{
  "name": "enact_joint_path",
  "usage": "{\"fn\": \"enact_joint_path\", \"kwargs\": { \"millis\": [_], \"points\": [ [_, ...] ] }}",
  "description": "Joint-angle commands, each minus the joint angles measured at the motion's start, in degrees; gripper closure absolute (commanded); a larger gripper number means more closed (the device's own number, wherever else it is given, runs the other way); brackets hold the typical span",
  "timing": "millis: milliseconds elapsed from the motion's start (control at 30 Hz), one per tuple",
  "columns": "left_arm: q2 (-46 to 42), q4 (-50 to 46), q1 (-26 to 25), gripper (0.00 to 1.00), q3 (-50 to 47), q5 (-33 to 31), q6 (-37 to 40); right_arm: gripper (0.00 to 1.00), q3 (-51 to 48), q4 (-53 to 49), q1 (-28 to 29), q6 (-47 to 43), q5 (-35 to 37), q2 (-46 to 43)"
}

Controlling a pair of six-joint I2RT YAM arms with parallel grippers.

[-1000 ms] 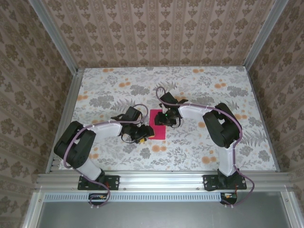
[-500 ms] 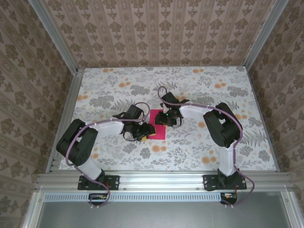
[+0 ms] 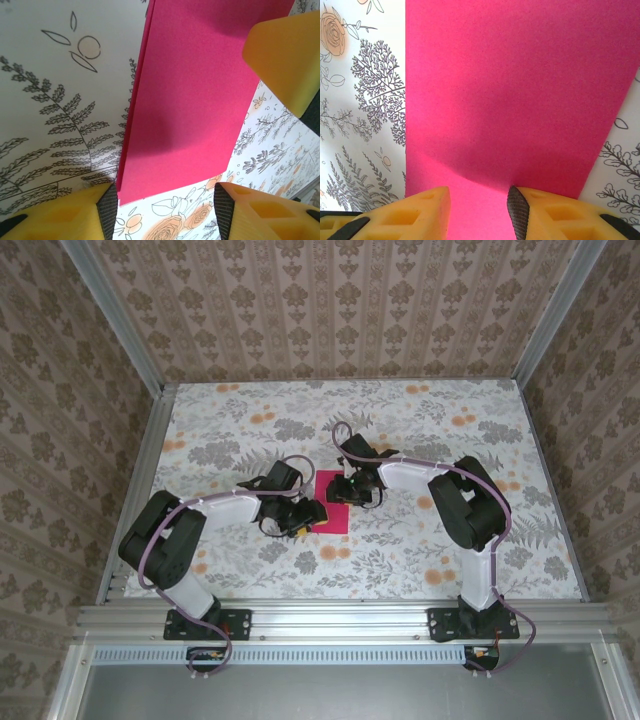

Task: Fold a paper plane with a square sheet of paper (pick it up from the middle)
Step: Fold the triangle a second time at the center of the table.

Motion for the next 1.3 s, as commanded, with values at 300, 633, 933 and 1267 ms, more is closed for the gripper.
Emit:
{"fn": "enact_joint_path", "kwargs": {
  "millis": [300,633,933,1267],
  "points": [
    [0.87,2.12,0.07,0.46,1.69,3.16,-1.44,0.58,-3.54,-3.52,0.14,0.58,3.68,3.47],
    [-0.91,5.62,0.60,0.52,0.17,3.16,-1.54,0.59,-3.49,-3.56,0.14,0.49,3.43,3.40],
    [-2.62,10.58,0.60,0.55,0.24,5.37,-1.31,0.59,-3.19,-4.14,0.16,0.64,3.50,4.11],
    [-0.68,14.02,0.78,0.57,0.98,6.32,-1.67,0.65,-3.33,-3.71,-0.47,0.99,1.66,4.03]
  ]
}}
